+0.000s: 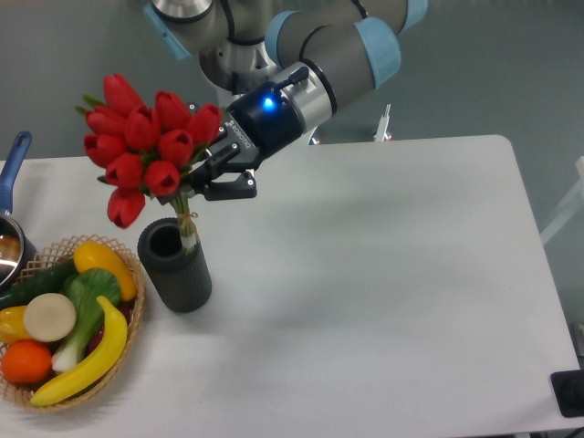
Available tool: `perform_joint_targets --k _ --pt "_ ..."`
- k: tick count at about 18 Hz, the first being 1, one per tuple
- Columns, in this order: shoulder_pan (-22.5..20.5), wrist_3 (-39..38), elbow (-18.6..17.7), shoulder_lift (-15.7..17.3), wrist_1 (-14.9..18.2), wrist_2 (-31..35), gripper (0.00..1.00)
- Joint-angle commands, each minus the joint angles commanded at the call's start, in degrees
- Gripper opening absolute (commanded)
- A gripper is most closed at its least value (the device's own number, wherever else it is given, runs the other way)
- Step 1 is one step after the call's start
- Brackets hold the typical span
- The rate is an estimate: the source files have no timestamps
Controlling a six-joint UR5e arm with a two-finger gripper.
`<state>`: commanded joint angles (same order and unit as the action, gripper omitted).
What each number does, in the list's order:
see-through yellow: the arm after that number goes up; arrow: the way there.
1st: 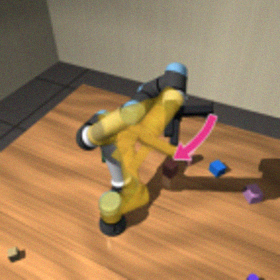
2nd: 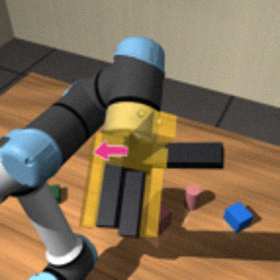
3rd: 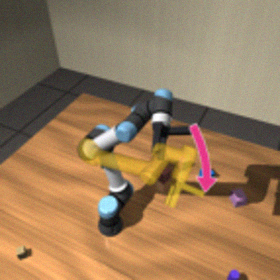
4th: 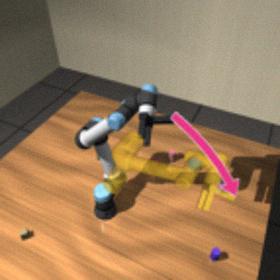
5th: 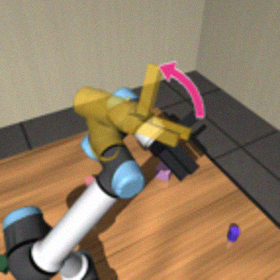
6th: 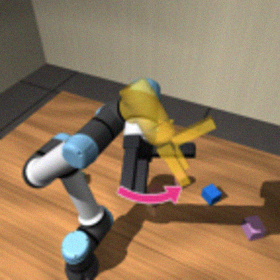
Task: Insert the flowers into the vase
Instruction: 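Raise the tulips and align their stems above the vase opening, then lower the tulip stems down into the black vase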
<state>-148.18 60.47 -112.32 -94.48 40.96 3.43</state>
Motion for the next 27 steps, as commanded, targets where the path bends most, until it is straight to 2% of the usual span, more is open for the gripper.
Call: perform_joint_targets --k 4,11,21,27 --pt "0.4 0.1 -1.7 1.4 0.0 0.0 0.02" --pt "1.3 0.6 -2.4 1.0 0.0 0.3 0.03" --pt "2.0 8.2 -6.8 -1.8 0.0 0.4 0.08" --pt "2.3 14.4 -9.1 -6.1 0.0 0.7 0.11"
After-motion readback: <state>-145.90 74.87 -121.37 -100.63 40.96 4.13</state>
